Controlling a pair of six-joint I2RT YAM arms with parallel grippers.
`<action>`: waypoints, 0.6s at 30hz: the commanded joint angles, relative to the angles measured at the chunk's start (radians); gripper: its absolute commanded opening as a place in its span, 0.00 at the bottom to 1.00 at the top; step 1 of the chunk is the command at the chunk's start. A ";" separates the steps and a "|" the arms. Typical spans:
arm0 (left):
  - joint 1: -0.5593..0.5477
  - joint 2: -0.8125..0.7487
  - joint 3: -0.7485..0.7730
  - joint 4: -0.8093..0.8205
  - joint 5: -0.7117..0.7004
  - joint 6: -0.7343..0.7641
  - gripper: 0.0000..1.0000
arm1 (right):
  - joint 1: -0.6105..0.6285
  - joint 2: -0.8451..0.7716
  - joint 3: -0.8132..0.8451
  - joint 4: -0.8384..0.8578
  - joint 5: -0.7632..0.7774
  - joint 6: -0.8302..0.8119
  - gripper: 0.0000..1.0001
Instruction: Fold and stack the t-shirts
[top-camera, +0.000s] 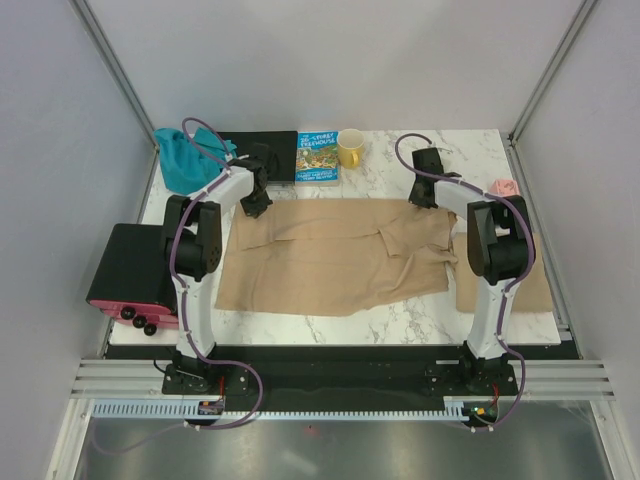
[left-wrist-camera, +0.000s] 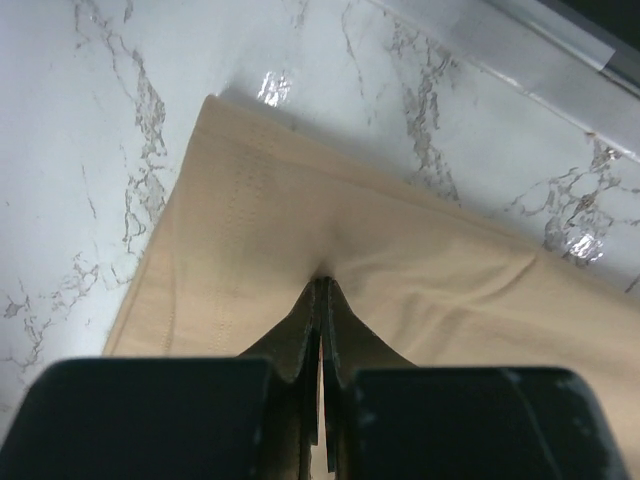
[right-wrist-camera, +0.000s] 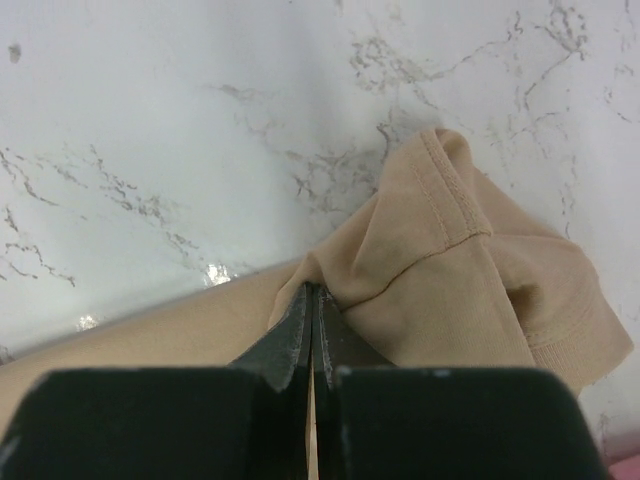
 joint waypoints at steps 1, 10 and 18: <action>-0.003 0.012 0.007 -0.027 -0.028 -0.006 0.02 | -0.021 -0.021 0.038 -0.032 0.023 0.030 0.00; -0.004 0.008 0.048 -0.024 0.004 0.001 0.02 | -0.020 -0.046 0.074 -0.016 -0.125 -0.008 0.00; -0.003 -0.005 -0.004 -0.039 -0.080 -0.023 0.02 | -0.012 0.066 0.176 -0.056 -0.198 -0.010 0.00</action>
